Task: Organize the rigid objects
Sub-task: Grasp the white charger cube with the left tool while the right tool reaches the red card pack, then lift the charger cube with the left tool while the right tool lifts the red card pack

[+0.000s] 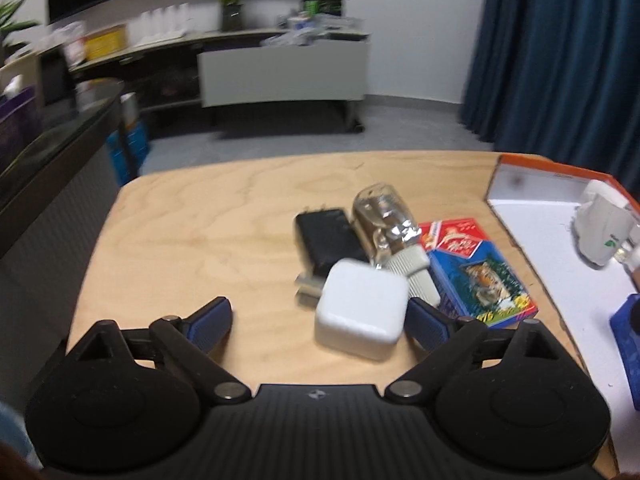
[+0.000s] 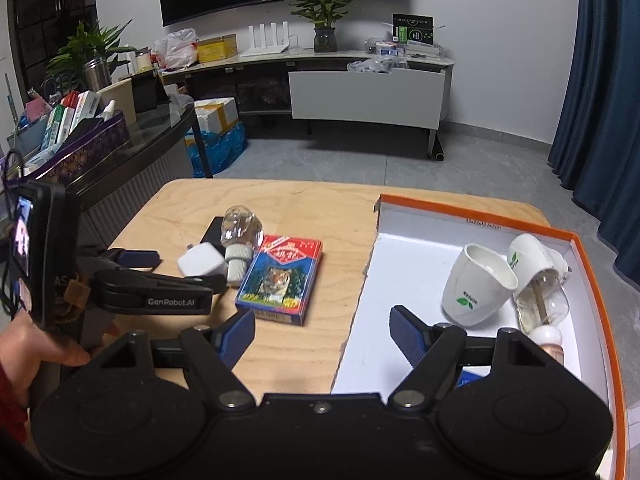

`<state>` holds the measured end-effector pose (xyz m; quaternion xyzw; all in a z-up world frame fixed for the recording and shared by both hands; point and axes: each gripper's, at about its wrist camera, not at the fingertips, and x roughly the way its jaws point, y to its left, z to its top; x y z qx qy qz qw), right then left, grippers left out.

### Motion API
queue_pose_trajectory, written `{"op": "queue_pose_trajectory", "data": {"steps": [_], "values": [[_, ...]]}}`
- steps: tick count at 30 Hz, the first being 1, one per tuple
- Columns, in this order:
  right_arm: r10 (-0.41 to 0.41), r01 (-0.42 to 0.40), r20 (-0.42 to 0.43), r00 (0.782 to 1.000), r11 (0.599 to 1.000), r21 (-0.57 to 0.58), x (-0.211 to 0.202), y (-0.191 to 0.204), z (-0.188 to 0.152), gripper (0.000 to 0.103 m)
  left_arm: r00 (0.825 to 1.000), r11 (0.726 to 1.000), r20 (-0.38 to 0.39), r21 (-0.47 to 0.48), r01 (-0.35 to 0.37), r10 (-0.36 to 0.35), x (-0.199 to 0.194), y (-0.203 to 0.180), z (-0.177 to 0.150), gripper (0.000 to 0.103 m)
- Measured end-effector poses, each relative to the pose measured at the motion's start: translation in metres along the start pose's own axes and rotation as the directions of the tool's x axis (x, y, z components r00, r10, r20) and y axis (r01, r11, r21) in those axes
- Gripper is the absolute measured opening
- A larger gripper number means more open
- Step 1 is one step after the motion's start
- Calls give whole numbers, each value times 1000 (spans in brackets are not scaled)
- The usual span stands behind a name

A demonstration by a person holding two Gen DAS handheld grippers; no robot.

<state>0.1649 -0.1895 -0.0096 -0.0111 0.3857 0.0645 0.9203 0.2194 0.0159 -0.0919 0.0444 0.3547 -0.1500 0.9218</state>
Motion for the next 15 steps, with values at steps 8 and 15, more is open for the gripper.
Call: {"op": "queue_pose_trajectory", "data": {"steps": [8,15], "values": [[19,-19,-28,999,1000,16,26,7,10,88,997,996,54,82,43,-48,1,-8,-3,58],[44,-41,-88,995,998,39,63,22,20,88,1000,1000,23,3,-11,11,-15,2,-13,58]]}}
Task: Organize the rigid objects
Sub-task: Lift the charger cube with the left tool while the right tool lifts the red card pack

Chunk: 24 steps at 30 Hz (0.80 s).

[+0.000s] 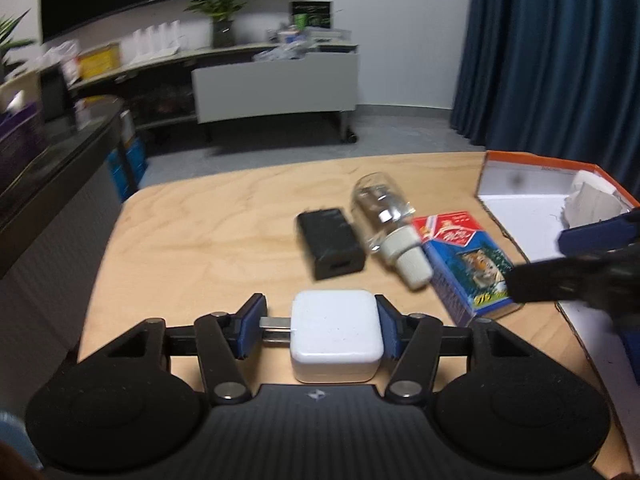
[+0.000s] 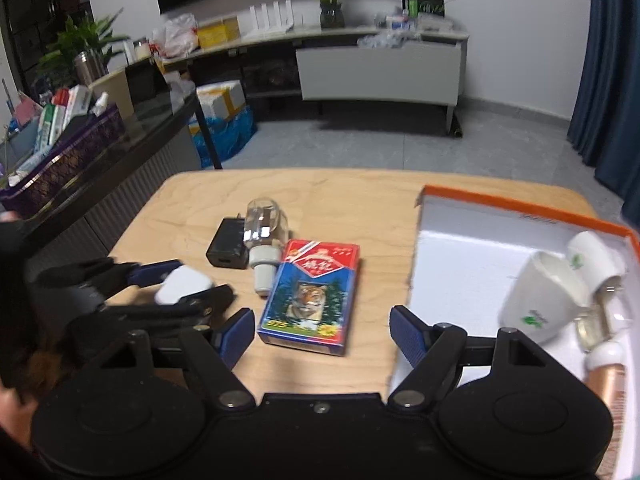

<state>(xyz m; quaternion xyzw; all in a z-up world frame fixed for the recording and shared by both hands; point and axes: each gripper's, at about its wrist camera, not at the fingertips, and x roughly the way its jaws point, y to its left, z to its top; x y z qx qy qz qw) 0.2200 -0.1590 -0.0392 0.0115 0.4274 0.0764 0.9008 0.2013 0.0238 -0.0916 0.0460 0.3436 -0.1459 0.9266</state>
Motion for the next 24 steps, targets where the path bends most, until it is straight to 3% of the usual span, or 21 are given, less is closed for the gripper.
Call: {"op": "queue_pose_trajectory", "data": {"steps": [6,12,16,17,24], "values": [[-29,28,-88,996,1000,-8,43,13,10,89,999,995,-15,-93,-32,31,-17,13,-6,58],[-82,76,-78,994,994,-76,62,15,18,89,999,991,1,-126,-40,41,-30,16,-4,58],[-54,48,-73,996,996,-79,59,4,17,80,999,991,15,-131,-33,35,-38,15,-4,58],[-48,42,-66,997,996,-84,57,3,17,71,999,991,15,-132,-35,37,-38,13,-4,58],[-38,39,12,999,997,-63,18,-1,8,71,999,990,21,-131,-44,47,-48,1,-1,58]]}}
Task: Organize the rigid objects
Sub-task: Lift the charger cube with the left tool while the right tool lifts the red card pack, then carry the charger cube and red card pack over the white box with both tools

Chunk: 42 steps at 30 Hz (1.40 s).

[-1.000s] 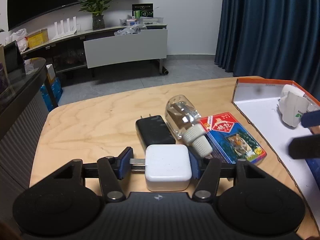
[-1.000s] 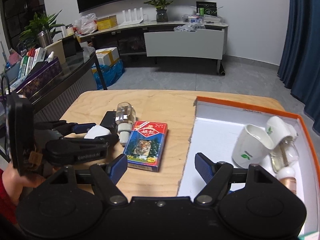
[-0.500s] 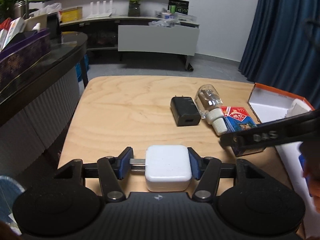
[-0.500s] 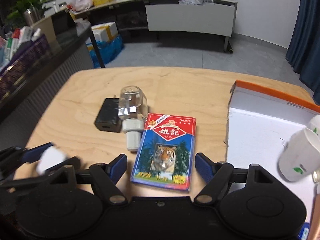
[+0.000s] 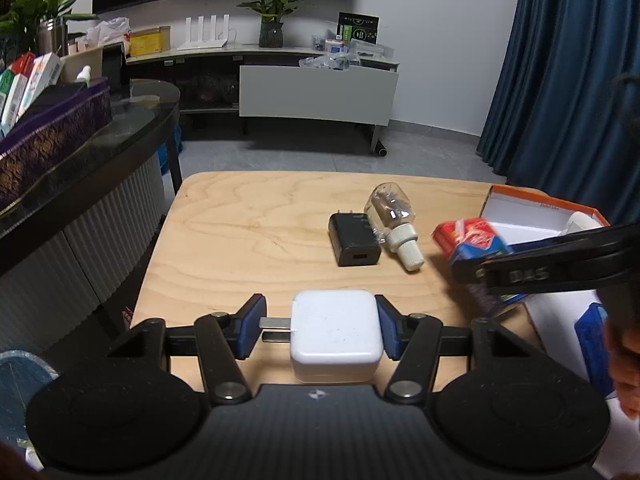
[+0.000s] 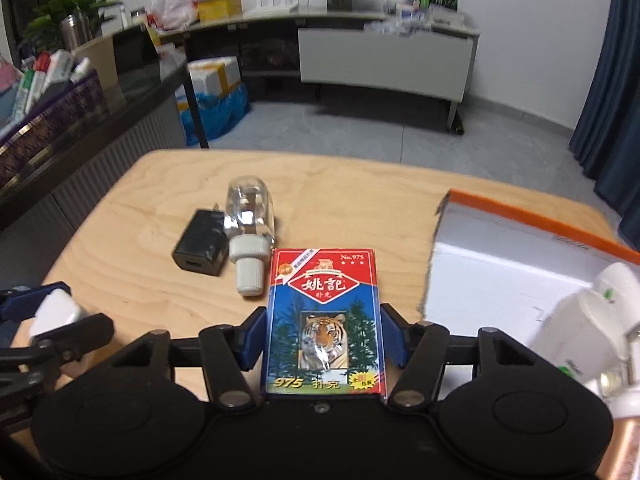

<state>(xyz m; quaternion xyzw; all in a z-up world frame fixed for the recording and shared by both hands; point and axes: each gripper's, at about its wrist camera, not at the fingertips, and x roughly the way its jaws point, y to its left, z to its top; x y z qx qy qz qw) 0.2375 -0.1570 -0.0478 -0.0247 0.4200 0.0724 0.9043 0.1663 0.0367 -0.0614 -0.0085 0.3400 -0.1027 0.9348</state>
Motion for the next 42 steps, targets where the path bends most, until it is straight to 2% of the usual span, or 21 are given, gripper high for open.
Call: {"op": "queue_pose_trajectory", "data": {"steps": [3,5,8,14,19,24,26,35,42], "values": [[-9,8,56,998,1000,18,-33,-9,-4,71,1000,1000,7,-28,14,-14,-11,-8,5,58],[-26,22,92,995,999,42,-56,-19,-6,71,1000,1000,25,-13,19,-19,-20,-20,9,58],[-78,68,138,987,995,74,-91,-41,-14,71,997,998,49,-13,64,-63,-31,-42,14,58],[-216,189,171,961,969,162,-152,-105,-37,71,981,984,78,5,177,-177,-44,-97,28,58],[-290,247,176,941,942,228,-184,-147,-54,71,968,970,82,83,230,-237,-43,-148,40,58],[-292,235,188,938,931,279,-194,-164,-67,71,967,965,66,117,236,-245,-37,-180,37,58],[-287,229,185,940,931,283,-191,-165,-71,71,966,964,54,107,244,-251,-37,-183,31,58],[-230,175,171,958,942,286,-182,-168,-76,71,980,975,20,107,195,-199,-36,-187,26,58],[-222,168,174,959,945,279,-182,-166,-74,71,984,978,14,115,176,-179,-36,-193,26,58]]}}
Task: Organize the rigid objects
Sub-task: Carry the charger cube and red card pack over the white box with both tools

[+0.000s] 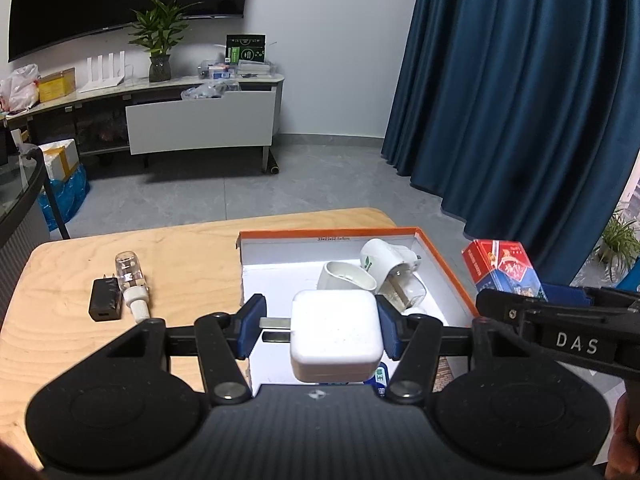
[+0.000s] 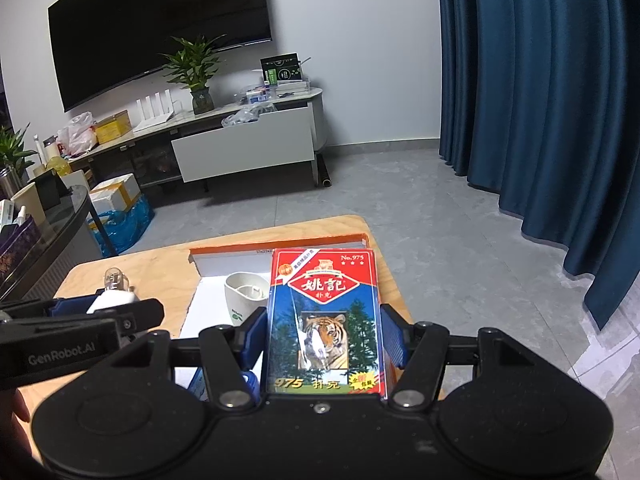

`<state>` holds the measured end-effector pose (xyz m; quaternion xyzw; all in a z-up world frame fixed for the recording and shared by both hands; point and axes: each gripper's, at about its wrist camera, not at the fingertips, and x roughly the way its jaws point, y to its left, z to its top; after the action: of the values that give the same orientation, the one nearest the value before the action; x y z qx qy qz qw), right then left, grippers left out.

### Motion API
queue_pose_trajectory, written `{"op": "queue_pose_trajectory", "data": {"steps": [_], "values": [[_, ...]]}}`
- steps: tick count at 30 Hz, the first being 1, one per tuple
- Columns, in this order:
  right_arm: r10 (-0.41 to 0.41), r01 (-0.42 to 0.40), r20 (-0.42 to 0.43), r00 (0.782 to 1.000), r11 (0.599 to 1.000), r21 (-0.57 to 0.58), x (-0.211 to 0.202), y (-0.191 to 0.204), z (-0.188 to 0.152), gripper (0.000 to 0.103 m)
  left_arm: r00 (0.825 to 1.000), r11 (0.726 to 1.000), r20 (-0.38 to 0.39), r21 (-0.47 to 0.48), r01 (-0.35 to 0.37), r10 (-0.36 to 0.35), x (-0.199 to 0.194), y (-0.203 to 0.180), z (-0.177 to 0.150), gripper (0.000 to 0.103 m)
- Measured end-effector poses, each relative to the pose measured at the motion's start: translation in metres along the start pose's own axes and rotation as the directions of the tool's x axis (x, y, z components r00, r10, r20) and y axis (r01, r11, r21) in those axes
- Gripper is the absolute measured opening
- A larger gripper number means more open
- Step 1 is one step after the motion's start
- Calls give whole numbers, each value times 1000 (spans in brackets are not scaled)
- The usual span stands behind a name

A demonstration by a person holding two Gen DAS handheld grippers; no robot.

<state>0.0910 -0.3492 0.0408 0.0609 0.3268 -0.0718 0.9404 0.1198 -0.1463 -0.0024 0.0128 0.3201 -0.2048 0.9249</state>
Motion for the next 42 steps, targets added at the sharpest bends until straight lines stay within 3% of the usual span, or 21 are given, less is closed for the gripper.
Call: {"op": "queue_pose_trajectory", "data": {"steps": [42], "values": [[8,-8,-9,1000,1000,-18,1,5,4,71,1000,1000,-20,-3,-2,2,-1,-4,-8,58]]}}
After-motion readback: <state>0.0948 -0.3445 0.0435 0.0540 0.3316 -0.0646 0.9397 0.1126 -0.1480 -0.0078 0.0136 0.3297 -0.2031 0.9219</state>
